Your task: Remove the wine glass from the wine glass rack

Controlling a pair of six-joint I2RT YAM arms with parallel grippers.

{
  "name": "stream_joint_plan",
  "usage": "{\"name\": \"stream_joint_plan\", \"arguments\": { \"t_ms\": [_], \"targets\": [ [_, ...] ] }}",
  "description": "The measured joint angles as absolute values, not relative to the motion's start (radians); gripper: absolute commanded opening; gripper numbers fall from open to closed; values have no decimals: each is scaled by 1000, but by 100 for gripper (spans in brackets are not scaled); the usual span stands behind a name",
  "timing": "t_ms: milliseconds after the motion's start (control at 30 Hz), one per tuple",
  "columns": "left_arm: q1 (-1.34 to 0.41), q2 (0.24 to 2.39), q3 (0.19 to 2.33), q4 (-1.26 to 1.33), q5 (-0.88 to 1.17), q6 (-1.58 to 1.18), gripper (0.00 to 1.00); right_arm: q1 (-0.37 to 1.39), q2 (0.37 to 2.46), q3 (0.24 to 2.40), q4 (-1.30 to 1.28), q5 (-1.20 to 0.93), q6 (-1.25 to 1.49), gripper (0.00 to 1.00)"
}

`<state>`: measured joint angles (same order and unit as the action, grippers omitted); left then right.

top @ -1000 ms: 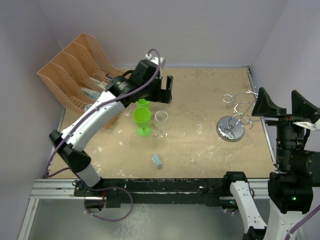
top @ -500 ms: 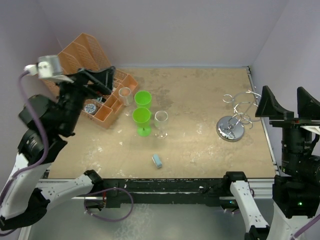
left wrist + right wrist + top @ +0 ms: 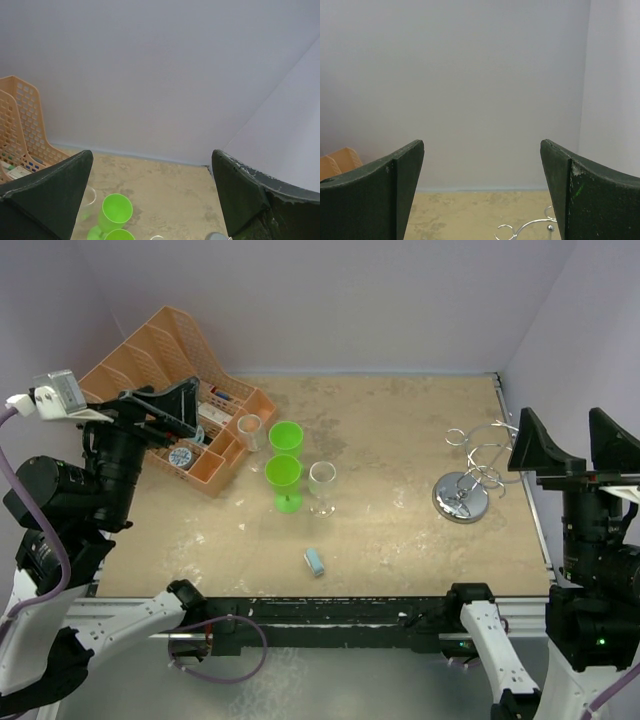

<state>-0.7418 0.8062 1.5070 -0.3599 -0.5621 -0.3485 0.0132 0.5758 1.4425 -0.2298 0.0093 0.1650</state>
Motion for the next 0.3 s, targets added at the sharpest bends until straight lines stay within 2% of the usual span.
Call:
{"name": "stream_joint_plan", "arguments": {
  "t_ms": [300],
  "targets": [
    [-742,800,1507,-375,-581,-343,100,13,576,1442,-228,-3,181,100]
  ]
}}
